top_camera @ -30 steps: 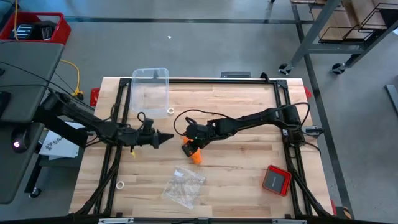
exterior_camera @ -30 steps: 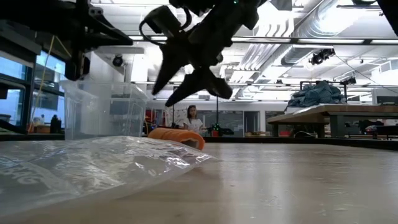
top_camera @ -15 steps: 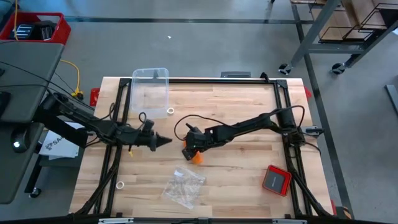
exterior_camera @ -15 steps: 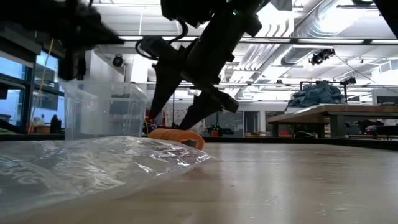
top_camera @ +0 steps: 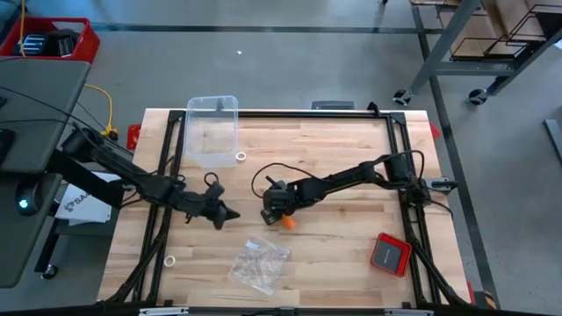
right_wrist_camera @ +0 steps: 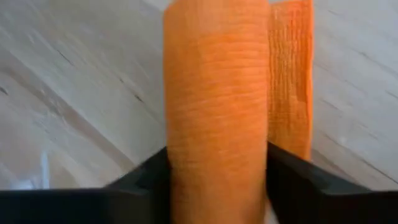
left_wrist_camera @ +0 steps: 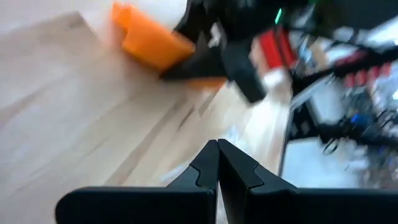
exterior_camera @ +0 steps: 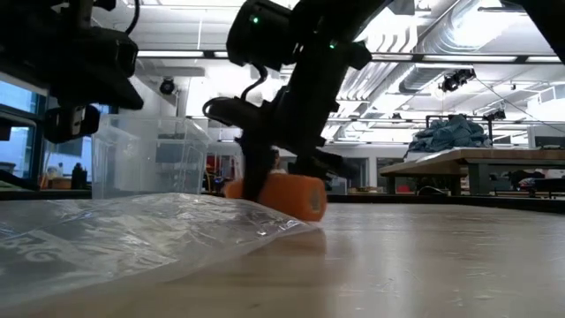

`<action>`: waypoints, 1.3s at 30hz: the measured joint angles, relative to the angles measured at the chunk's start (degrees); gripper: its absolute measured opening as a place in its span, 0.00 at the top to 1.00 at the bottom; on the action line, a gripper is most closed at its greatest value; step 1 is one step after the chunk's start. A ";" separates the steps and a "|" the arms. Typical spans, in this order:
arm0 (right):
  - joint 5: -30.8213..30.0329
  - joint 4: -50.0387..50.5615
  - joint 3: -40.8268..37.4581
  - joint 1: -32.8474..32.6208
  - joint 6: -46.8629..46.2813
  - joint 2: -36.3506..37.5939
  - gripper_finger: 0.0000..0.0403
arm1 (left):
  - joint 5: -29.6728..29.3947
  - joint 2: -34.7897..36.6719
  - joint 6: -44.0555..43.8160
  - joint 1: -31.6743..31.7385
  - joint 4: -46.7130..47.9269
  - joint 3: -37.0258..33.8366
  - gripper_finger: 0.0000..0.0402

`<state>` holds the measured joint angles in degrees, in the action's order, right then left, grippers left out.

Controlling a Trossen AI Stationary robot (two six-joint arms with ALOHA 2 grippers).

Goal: Roll bandage
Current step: Put the rolled orange bandage into the zip bag

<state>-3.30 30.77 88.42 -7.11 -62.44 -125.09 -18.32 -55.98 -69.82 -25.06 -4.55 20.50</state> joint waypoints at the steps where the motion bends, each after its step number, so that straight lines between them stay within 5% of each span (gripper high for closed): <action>1: 0.43 0.77 -0.02 0.02 0.88 0.23 0.58 | 0.87 -1.19 0.93 -0.14 0.50 0.60 1.00; 5: 2.17 5.61 -0.31 0.88 6.77 3.41 0.90 | 5.00 -6.78 9.22 0.95 0.37 5.23 1.00; 9: 2.24 13.27 -0.24 2.82 11.81 8.37 0.89 | 11.58 -14.37 17.76 4.19 0.32 11.87 1.00; 13: 1.20 23.07 -0.24 4.73 18.70 13.28 0.89 | 31.12 -23.85 27.55 9.83 1.14 19.13 0.99; 16: -0.03 27.66 -0.22 6.07 22.67 17.30 0.89 | 39.84 -30.77 37.04 12.87 8.11 25.77 0.93; 25: -2.00 34.15 -0.22 9.14 28.98 25.08 0.89 | 39.88 -45.52 65.61 15.78 26.03 43.66 0.64; 30: -4.96 36.64 -0.22 9.50 31.27 28.85 0.89 | 43.28 -50.39 69.00 14.80 30.13 47.28 0.55; 39: -6.15 37.03 -0.20 10.17 32.08 32.16 0.89 | 43.39 -54.28 65.47 13.62 29.94 47.38 0.53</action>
<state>-9.44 67.80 88.23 3.06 -30.36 -92.93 25.07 -110.26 -4.34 -11.44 25.39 67.88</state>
